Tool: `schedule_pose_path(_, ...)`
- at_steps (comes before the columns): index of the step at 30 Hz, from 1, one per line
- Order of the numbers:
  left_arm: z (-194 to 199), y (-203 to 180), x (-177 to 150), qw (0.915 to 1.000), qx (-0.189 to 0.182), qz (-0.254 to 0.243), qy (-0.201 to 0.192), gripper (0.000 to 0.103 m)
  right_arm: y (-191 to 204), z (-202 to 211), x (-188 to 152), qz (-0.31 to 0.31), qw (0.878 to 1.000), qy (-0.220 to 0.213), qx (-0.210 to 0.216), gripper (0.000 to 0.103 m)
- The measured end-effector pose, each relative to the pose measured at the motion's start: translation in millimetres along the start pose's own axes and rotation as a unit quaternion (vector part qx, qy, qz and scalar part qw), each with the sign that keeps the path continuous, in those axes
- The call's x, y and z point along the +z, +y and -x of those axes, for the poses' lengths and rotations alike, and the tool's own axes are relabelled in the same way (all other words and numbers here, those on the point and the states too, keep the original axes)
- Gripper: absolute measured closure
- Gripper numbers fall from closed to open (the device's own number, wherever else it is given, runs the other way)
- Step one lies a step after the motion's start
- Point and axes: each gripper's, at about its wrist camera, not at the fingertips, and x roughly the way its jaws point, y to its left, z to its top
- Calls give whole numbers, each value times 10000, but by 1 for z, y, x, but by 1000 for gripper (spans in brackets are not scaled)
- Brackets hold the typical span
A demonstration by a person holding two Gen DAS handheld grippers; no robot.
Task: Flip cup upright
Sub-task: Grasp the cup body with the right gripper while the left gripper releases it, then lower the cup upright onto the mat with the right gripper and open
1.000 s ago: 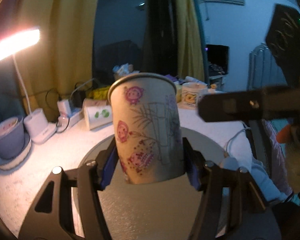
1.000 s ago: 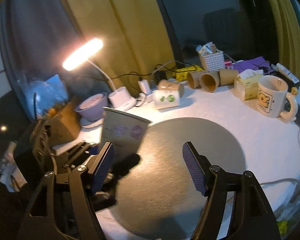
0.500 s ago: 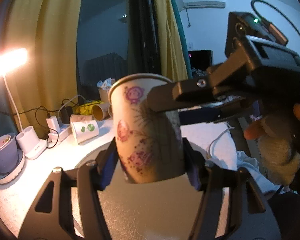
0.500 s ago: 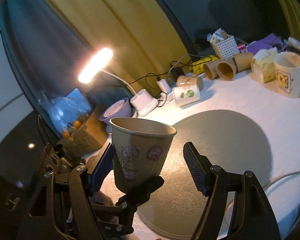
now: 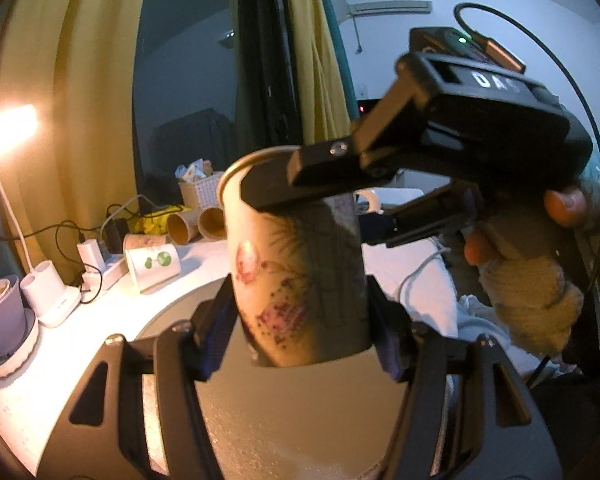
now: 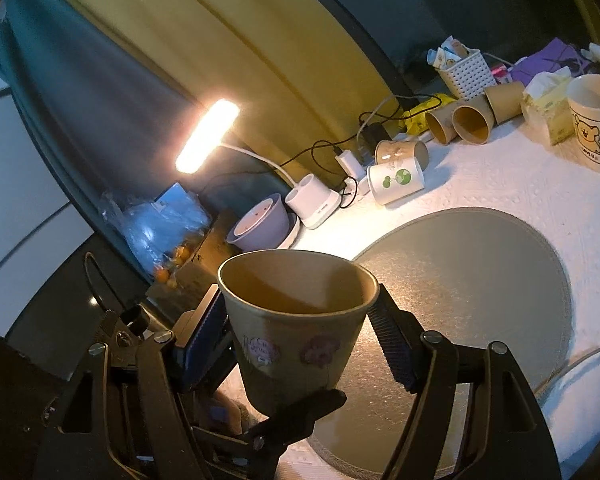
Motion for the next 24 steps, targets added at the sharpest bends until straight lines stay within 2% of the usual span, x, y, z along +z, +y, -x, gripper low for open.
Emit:
schedule_pose_path(4,-6,5,-1,9998,21,113,178,39,0,-5,3,107,9999,46,-116,31)
schedule_pose_path(6,-10,8,-2,9995,-8,198,258,35,-2,-8,5,150,9996,51,-239,31)
schedule_pose_path(8,-11,12,-4,9990,-36,312,323,27,-5,-10,8,186,9991,35,-377,31)
schedule_pose_path(11,-20,20,-7,9972,59,499,562,27,-9,-14,13,290,9973,-43,-679,31)
schedule_pose_path(15,-30,44,-12,9901,178,1090,865,27,-21,-23,21,402,9920,-210,-1176,31)
schedule_pose_path(19,-32,66,-16,9820,399,1567,973,27,-34,-44,25,708,9795,-207,-1875,31)
schedule_pose_path(24,-34,86,-23,9716,618,2015,1073,27,-37,-67,25,1165,9656,-143,-2322,31)
